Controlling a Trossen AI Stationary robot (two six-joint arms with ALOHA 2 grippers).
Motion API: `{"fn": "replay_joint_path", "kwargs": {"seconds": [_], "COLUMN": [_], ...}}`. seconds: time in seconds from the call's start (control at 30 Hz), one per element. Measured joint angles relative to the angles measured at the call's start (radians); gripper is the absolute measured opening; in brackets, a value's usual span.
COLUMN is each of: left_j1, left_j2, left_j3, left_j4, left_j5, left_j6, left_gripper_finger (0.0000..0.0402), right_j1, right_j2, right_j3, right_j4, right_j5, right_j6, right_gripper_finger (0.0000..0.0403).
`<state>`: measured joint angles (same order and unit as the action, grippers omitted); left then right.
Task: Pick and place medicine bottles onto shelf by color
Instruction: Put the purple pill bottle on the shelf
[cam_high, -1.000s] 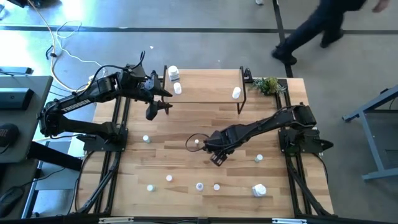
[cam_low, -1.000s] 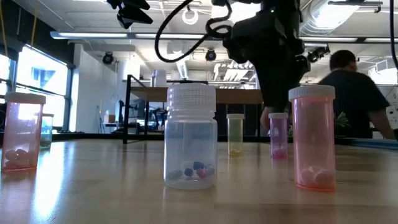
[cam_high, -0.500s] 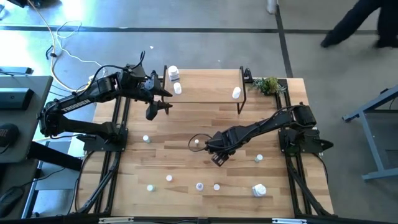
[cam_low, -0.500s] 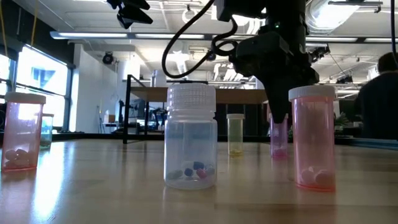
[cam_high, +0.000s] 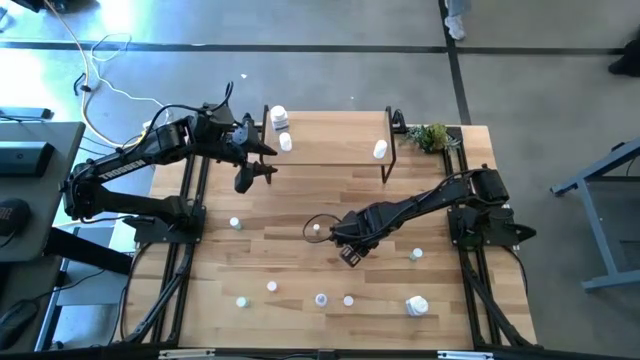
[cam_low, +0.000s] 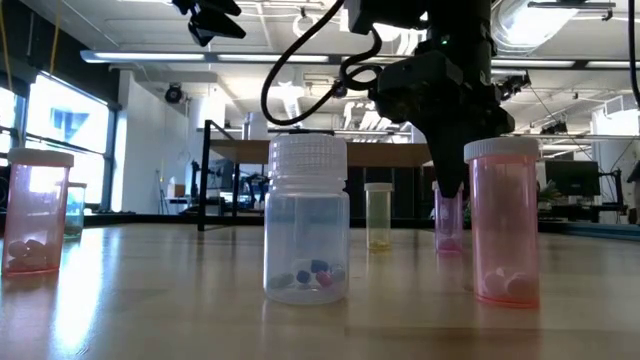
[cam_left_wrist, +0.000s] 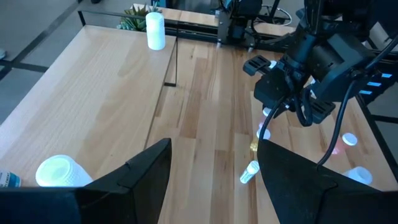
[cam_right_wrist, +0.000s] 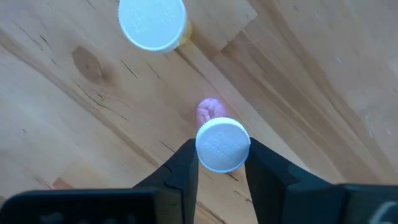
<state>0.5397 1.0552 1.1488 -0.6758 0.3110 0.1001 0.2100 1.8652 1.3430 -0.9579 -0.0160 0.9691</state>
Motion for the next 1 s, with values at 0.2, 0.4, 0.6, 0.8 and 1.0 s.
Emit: {"fn": "replay_joint_path", "kwargs": {"seconds": [0.2,0.4,0.6,0.8,1.0], "left_j1": [0.0,0.0,0.0,0.0,0.0], "left_j2": [0.0,0.0,0.0,0.0,0.0], "left_j3": [0.0,0.0,0.0,0.0,0.0], "left_j4": [0.0,0.0,0.0,0.0,0.0], "left_j5": [0.0,0.0,-0.006,-0.008,-0.008], "left_j6": [0.0,0.0,0.001,0.026,0.034], "left_gripper_finger": [0.0229,0.0229,0.0229,0.0229,0.0229], "right_j1": [0.0,0.0,-0.003,-0.038,-0.096], "right_j2": [-0.007,-0.008,-0.007,-0.007,-0.007], "right_j3": [0.028,0.105,0.206,0.324,0.46], "right_j4": [-0.051,-0.117,-0.207,-0.3,-0.35], "right_j5": [-0.022,-0.01,0.043,0.124,0.17], "right_j6": [0.029,0.054,0.054,0.032,-0.057], "right_gripper_finger": [0.0091,0.009,0.009,0.0089,0.0089]}}
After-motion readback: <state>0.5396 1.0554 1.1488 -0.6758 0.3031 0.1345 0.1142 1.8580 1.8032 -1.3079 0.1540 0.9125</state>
